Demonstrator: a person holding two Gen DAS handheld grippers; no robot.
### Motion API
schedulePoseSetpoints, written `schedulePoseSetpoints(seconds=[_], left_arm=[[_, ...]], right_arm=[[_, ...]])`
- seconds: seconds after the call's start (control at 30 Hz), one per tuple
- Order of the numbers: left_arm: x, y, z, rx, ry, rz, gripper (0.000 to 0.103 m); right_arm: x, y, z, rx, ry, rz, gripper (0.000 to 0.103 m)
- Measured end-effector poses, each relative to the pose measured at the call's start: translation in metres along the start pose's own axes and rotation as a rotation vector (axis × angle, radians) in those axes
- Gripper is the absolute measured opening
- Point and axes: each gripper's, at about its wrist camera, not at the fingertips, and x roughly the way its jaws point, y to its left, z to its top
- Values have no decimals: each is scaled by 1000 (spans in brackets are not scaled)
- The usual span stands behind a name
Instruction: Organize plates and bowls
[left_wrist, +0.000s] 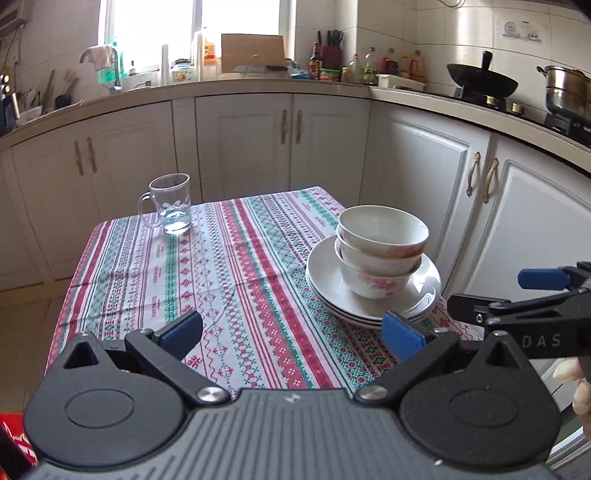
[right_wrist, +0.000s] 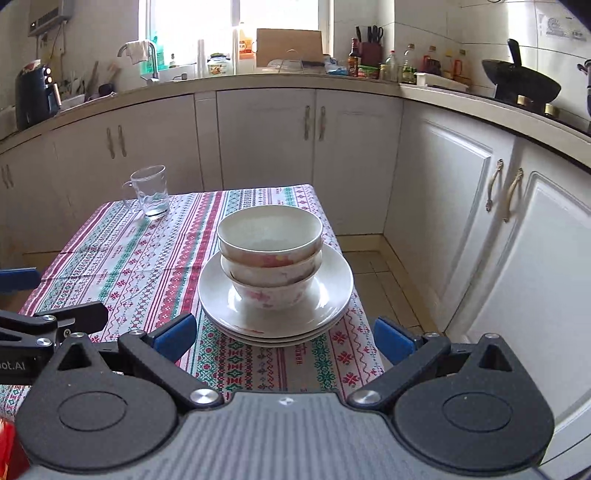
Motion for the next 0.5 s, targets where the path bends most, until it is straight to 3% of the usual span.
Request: schedulePoseSetpoints(seconds=[0.27, 0.5], left_arm=[[-8, -4, -7, -10, 12, 55, 102], [-13, -5, -6, -13, 3, 55, 102]], right_arm=[[-9, 9, -5, -8, -17, -15, 103], [-11, 11, -5, -6, -17, -16, 103]])
